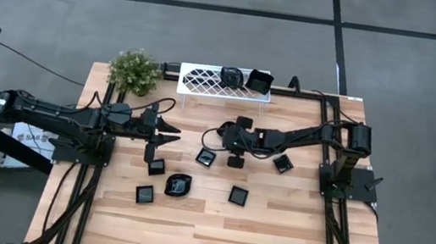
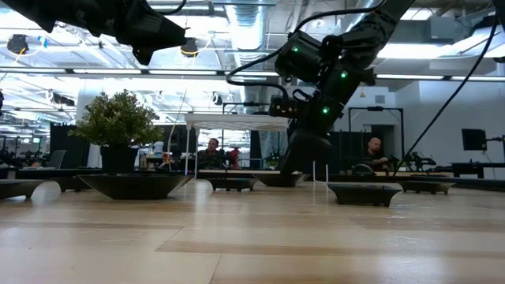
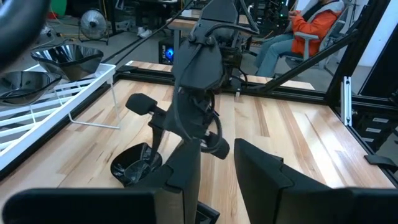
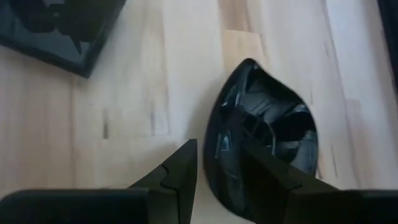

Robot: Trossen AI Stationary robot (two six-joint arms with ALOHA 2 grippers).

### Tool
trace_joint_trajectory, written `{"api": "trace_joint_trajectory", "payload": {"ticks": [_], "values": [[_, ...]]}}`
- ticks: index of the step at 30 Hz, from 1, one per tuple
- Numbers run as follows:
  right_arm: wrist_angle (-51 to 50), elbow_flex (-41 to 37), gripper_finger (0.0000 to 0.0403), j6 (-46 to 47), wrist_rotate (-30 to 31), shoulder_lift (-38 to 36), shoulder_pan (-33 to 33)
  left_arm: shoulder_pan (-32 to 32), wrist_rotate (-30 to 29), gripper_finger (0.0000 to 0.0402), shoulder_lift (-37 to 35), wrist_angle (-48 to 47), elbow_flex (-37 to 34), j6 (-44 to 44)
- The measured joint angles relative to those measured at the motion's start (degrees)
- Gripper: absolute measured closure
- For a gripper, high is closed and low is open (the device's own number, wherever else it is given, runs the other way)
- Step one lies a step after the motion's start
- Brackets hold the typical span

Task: Pick & Place Mini shaped plates
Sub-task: Stack the black leaf-shaped plate on top of the black leaf-shaped plate on the shelf

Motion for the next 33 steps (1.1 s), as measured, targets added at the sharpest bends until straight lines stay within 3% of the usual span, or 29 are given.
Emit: {"api": "trace_joint_trajectory", "payload": {"ticks": [13,27,33], "values": [[-0.76,-0.02,0.0294,0.0,-2.1,0.0,0.14,-0.02,0.0,0.0302,0.0,0.37,0.0,0.0],[-1.2,-0.04,0.0396,0.0,-2.05,0.0,-1.0,-0.02,0.0,0.0302,0.0,0.42,0.0,0.02],[-1.26,-0.04,0.0401,0.0,-1.43,0.0,-0.74,-0.01,0.0,0.0302,0.0,0.42,0.0,0.0]]}}
